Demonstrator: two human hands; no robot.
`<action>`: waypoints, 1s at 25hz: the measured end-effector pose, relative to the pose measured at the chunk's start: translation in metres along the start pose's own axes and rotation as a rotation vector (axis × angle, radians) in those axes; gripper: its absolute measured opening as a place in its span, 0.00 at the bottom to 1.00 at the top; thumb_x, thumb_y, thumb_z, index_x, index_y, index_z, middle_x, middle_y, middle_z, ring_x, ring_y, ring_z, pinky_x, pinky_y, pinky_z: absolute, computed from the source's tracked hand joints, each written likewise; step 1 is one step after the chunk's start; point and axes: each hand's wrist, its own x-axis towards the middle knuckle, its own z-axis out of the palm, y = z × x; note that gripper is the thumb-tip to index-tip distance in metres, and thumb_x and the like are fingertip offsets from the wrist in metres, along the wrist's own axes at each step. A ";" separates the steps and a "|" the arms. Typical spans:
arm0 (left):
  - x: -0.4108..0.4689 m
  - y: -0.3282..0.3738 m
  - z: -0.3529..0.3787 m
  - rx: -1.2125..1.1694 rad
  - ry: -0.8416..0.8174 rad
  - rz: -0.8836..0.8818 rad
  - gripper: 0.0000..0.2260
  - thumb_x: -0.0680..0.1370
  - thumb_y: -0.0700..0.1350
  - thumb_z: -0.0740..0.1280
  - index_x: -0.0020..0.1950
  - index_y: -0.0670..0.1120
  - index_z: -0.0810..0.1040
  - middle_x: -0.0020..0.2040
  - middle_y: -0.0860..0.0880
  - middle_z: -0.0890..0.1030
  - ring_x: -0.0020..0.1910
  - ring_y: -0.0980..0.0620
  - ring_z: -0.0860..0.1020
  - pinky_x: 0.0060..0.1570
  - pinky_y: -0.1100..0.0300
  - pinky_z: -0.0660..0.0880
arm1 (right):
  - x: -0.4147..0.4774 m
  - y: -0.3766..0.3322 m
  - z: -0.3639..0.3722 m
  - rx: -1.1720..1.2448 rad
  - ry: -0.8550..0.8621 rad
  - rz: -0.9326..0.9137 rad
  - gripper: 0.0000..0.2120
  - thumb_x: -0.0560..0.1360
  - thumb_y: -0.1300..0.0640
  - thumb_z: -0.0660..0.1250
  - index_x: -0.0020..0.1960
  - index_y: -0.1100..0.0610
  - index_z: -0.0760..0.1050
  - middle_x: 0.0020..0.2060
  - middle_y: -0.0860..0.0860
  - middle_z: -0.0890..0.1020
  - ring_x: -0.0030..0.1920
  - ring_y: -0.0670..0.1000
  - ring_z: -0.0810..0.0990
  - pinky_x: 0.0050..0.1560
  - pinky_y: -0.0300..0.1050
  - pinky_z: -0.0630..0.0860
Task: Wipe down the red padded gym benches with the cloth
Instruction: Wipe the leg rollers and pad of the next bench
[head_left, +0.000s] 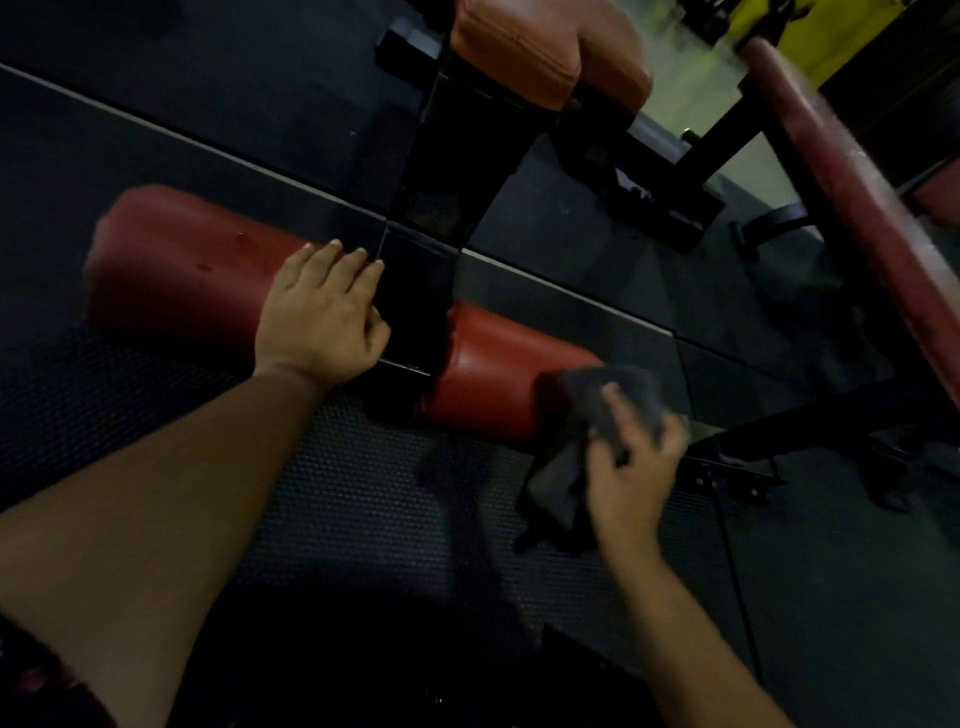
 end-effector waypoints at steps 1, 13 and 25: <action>-0.001 0.001 0.001 -0.001 0.017 0.002 0.26 0.74 0.50 0.56 0.66 0.39 0.78 0.64 0.38 0.78 0.66 0.37 0.73 0.69 0.46 0.60 | 0.027 0.008 -0.003 0.084 0.140 0.156 0.22 0.72 0.58 0.65 0.66 0.52 0.76 0.65 0.61 0.66 0.63 0.54 0.70 0.69 0.35 0.63; 0.000 0.000 0.006 -0.020 0.123 -0.005 0.24 0.73 0.49 0.57 0.64 0.39 0.79 0.63 0.39 0.79 0.65 0.37 0.74 0.68 0.45 0.63 | 0.060 0.050 0.004 0.585 -0.196 0.743 0.18 0.81 0.62 0.59 0.70 0.54 0.72 0.59 0.52 0.80 0.57 0.53 0.80 0.54 0.45 0.78; -0.001 -0.010 -0.010 -0.026 0.077 0.167 0.26 0.77 0.50 0.55 0.74 0.44 0.70 0.68 0.45 0.76 0.65 0.43 0.75 0.74 0.41 0.56 | 0.026 -0.040 0.009 -0.007 -0.020 0.436 0.20 0.75 0.61 0.68 0.66 0.51 0.77 0.68 0.55 0.64 0.61 0.54 0.73 0.64 0.45 0.68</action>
